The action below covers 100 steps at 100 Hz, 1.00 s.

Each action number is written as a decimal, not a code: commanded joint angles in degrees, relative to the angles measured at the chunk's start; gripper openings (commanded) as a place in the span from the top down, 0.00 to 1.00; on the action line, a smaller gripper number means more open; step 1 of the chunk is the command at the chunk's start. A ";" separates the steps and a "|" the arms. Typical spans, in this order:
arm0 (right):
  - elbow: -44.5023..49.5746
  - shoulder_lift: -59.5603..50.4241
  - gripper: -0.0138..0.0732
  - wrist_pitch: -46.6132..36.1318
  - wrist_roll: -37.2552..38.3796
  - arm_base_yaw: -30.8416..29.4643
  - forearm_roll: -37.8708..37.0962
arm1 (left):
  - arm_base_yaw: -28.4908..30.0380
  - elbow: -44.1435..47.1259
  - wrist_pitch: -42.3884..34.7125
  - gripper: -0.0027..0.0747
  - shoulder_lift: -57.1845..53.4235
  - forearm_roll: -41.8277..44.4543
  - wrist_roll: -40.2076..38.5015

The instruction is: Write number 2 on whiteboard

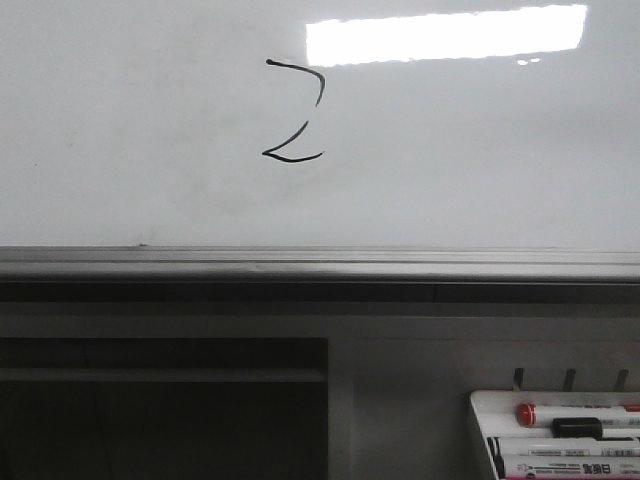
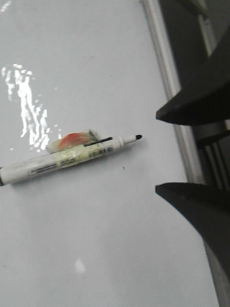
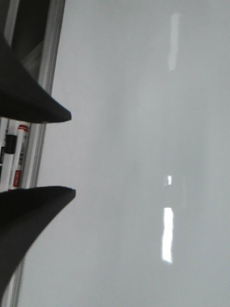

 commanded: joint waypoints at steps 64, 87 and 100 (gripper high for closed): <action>18.36 -8.36 0.93 -30.27 0.29 -0.45 -2.52 | -0.58 23.93 -45.91 0.99 -2.92 -10.55 -3.28; 18.74 -8.36 0.93 -30.18 0.29 -0.45 -2.52 | -1.50 27.44 -45.46 0.99 -4.48 -10.55 -3.28; 18.74 -8.36 0.93 -30.18 0.29 -0.45 -2.52 | -1.88 31.22 -45.69 0.99 -12.91 -10.55 -3.28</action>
